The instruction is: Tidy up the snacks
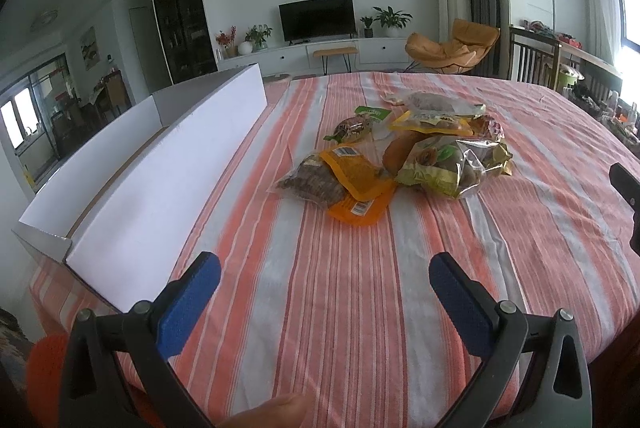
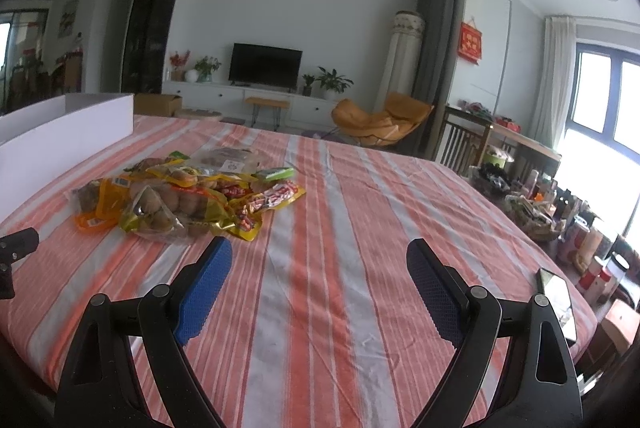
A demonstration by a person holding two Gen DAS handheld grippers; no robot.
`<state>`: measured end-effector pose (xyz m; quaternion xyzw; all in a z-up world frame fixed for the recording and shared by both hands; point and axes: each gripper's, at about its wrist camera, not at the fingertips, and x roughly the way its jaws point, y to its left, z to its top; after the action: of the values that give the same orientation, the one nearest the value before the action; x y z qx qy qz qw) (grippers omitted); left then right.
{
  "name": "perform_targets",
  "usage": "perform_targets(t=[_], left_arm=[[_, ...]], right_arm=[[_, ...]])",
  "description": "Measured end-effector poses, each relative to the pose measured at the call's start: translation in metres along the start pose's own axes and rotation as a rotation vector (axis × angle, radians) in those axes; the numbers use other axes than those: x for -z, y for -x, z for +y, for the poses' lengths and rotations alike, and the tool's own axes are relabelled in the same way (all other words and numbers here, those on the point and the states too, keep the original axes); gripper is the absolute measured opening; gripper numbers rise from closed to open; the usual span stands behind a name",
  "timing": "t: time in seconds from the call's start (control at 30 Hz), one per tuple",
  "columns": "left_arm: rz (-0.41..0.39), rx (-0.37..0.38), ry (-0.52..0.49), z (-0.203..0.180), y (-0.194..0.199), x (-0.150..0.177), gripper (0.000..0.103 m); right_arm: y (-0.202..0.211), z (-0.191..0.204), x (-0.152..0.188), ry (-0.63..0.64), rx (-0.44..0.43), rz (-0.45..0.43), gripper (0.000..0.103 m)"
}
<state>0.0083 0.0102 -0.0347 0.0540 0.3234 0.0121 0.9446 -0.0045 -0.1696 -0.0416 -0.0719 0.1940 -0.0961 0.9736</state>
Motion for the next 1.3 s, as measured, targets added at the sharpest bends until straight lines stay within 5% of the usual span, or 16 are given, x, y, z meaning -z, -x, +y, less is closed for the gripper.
perform_targets(t=[1.3], left_arm=[[0.061, -0.005, 0.032, 0.013, -0.022, 0.007, 0.103]], right_arm=[[-0.006, 0.008, 0.004, 0.017, -0.005, 0.005, 0.091]])
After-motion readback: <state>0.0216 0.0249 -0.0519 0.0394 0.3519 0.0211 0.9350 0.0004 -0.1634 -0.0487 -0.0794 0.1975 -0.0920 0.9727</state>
